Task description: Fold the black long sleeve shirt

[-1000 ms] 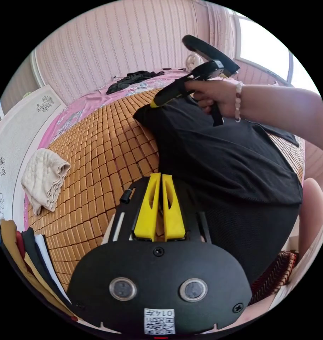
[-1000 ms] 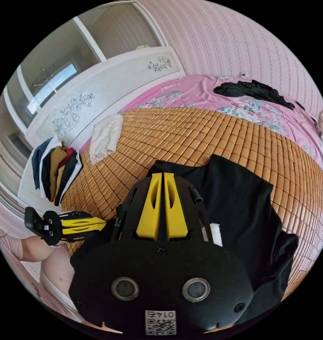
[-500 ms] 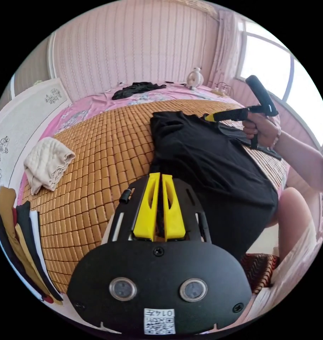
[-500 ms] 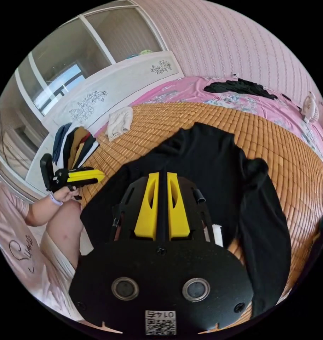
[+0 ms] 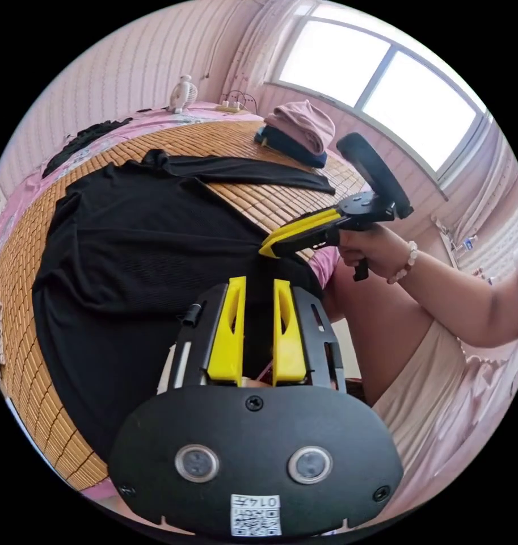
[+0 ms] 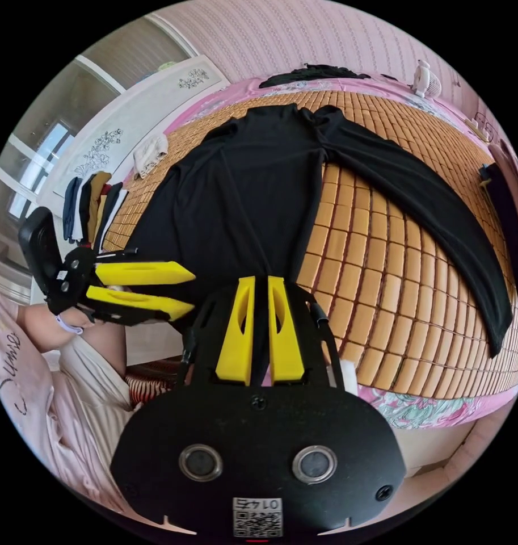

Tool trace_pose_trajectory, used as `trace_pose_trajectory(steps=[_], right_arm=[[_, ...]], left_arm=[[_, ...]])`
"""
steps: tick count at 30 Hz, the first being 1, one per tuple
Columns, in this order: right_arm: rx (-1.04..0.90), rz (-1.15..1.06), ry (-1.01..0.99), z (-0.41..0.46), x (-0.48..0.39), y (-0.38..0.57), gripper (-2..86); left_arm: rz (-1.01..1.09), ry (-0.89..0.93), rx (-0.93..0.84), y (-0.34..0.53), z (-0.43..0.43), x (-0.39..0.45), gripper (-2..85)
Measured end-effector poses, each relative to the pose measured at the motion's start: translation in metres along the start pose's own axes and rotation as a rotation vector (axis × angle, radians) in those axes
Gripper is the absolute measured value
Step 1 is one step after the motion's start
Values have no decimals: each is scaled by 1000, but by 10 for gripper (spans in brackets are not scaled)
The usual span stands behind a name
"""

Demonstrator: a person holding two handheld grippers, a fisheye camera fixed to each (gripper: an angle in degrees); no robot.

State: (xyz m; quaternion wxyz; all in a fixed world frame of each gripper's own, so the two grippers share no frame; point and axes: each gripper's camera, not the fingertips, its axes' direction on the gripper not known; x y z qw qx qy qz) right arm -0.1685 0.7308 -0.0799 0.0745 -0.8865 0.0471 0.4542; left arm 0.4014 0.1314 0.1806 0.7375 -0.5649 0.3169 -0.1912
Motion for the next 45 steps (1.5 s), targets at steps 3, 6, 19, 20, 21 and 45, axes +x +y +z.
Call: trace_pose_trajectory(steps=[3, 6, 19, 20, 21, 45], right_arm=[[-12, -21, 40, 2, 1, -2, 8], [-12, -42, 33, -9, 1, -5, 1], [179, 127, -178, -103, 35, 57, 11], [171, 130, -193, -93, 36, 56, 22], [166, 128, -199, -87, 36, 55, 28], [165, 179, -309, -44, 66, -26, 115]], left_arm=[[47, -24, -146, -12, 34, 16, 88], [95, -82, -154, -16, 37, 22, 37], [283, -33, 131, 23, -71, 38, -7], [263, -39, 106, 28, -65, 33, -7], [245, -39, 81, 32, -60, 29, -7], [88, 95, 112, 72, -75, -13, 37]])
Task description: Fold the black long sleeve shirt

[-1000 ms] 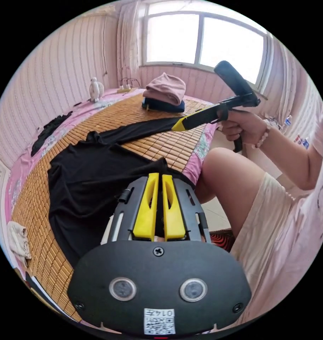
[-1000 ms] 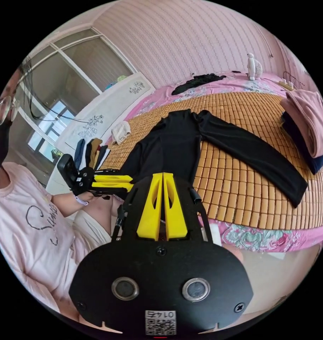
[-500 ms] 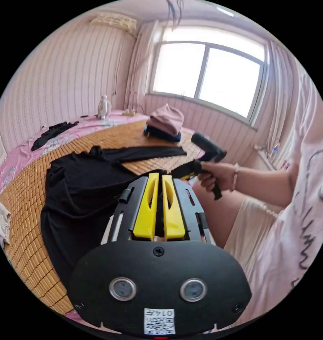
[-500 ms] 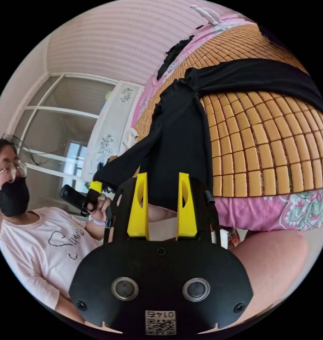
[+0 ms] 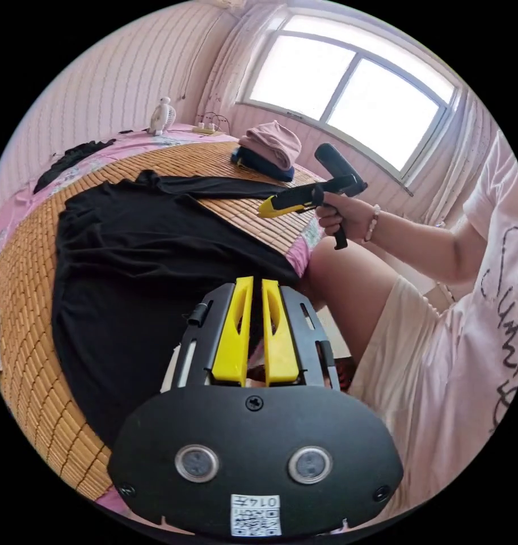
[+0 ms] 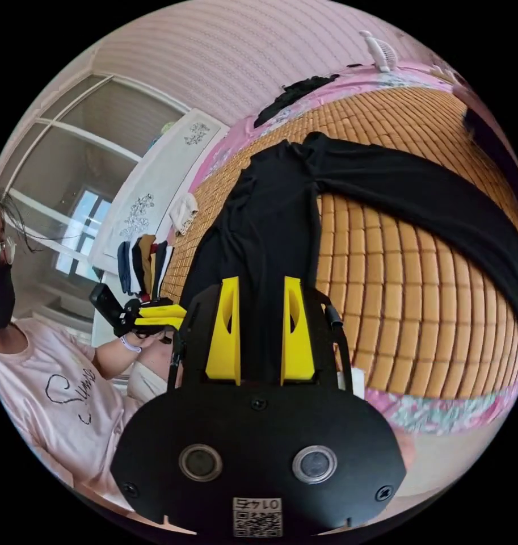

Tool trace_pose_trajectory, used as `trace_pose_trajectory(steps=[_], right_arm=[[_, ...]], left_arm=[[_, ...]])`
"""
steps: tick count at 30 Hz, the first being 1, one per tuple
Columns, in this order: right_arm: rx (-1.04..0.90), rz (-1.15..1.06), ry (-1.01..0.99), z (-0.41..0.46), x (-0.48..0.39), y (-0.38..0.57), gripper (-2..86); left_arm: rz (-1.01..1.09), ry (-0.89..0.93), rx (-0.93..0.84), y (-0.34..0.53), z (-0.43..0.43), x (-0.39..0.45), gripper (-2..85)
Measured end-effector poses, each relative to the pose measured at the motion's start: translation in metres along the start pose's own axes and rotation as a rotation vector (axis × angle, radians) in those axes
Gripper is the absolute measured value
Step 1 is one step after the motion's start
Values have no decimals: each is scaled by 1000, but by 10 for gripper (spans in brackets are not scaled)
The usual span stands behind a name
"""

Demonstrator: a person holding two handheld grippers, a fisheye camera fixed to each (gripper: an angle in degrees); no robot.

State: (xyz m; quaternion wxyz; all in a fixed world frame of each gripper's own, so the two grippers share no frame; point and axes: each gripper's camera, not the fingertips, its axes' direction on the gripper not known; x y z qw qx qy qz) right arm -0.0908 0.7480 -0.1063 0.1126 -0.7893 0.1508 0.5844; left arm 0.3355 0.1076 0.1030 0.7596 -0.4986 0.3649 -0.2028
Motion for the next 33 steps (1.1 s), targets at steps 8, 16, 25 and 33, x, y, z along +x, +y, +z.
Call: trace_pose_trajectory(steps=[8, 16, 25, 33], right_arm=[[-25, -366, 101, 127, -76, -196, 132], [-133, -293, 199, 232, -87, -310, 119], [-149, -585, 158, 234, -156, -342, 10], [-273, -471, 260, 299, -180, -369, 42]], left_arm=[[-28, -482, -27, -13, -41, -106, 46], [-91, -627, -199, -31, 6, -176, 70], [-107, -587, -60, -4, -35, -187, -9], [-440, -479, -61, 36, -60, -252, 0]])
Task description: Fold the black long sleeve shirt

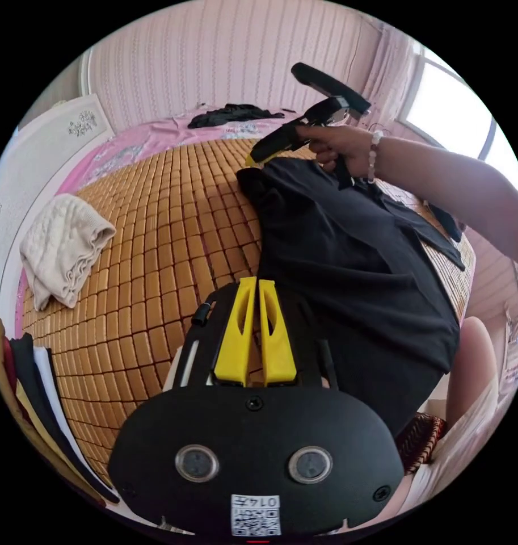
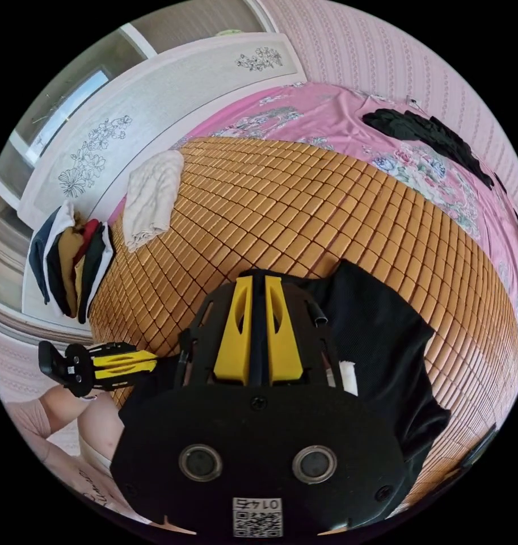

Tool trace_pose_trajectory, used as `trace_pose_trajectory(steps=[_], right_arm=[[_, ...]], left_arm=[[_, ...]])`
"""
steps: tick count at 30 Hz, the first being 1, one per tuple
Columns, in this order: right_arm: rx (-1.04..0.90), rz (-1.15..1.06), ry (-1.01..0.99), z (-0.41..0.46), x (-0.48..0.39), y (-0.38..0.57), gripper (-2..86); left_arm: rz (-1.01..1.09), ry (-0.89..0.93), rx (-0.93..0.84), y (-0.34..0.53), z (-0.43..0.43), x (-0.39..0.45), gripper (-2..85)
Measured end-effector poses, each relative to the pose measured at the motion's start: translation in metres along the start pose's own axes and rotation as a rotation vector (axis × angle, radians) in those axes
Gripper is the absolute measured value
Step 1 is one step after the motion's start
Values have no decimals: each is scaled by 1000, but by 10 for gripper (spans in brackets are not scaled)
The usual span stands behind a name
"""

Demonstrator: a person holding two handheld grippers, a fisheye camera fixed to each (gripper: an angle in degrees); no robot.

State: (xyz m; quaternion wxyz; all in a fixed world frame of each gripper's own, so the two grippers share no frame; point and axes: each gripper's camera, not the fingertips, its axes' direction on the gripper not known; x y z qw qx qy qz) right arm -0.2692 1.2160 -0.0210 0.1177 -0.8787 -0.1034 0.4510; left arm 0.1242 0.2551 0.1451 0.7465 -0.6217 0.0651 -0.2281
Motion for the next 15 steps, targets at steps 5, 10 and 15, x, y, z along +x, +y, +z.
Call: trace_pose_trajectory(steps=[5, 10, 15], right_arm=[[143, -13, -27, -63, 14, 85, 54], [121, 40, 1, -119, 16, 253, 62], [49, 321, -130, -124, 8, 406, 88]], left_arm=[[-49, -65, 17, 6, -9, -5, 18], [43, -34, 75, 33, -47, 25, 16], [108, 324, 20, 68, -47, 123, 51]])
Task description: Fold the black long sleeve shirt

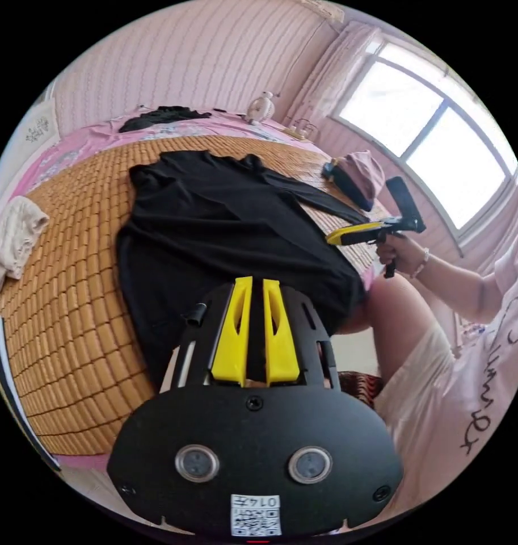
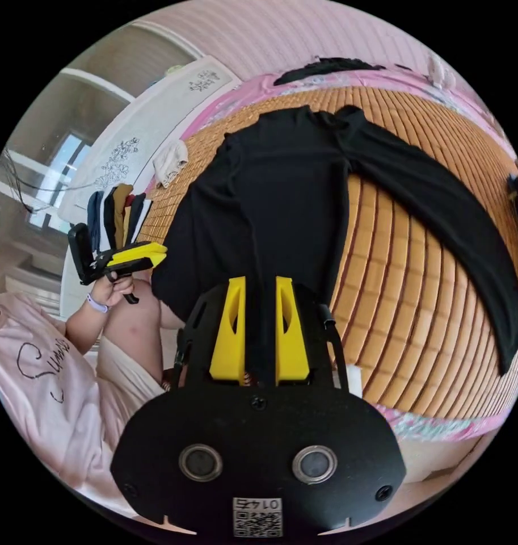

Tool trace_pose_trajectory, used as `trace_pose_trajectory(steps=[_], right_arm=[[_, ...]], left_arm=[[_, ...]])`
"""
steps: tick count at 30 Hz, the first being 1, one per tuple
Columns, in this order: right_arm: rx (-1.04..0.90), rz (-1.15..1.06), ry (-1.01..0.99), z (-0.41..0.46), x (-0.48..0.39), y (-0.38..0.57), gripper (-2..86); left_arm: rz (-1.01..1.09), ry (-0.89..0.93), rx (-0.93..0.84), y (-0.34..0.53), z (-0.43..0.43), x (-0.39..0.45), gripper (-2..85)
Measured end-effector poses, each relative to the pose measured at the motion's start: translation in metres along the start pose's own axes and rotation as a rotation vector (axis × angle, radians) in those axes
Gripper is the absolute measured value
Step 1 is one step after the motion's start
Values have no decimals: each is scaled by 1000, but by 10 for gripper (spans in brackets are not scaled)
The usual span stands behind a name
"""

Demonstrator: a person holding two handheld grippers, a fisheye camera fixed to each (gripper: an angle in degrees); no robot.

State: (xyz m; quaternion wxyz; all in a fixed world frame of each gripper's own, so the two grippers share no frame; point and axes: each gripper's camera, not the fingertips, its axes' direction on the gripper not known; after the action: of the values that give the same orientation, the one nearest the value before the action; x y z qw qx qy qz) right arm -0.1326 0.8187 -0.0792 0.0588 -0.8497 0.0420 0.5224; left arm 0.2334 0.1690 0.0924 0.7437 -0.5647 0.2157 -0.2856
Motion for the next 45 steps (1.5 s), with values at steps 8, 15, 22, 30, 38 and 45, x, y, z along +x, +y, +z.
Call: trace_pose_trajectory(steps=[8, 15, 22, 30, 38, 45], right_arm=[[-35, 54, 79, 5, -2, 64, 55], [-13, 35, -46, -17, 7, 77, 13], [-112, 74, -105, -17, 26, 99, 15], [-117, 58, 23, -23, 29, 103, 60], [374, 359, 493, -115, 113, 120, 145], [374, 755, 636, -117, 213, 145, 137]], left_arm=[[238, 27, -189, -7, 83, 130, 84], [391, -115, -280, -21, 101, 159, -2], [412, 49, -249, -13, 80, 156, -7], [303, 195, -308, -17, 87, 129, 40], [285, 73, -151, -32, 40, 86, 33], [32, -278, 1, -63, 35, -11, 13]])
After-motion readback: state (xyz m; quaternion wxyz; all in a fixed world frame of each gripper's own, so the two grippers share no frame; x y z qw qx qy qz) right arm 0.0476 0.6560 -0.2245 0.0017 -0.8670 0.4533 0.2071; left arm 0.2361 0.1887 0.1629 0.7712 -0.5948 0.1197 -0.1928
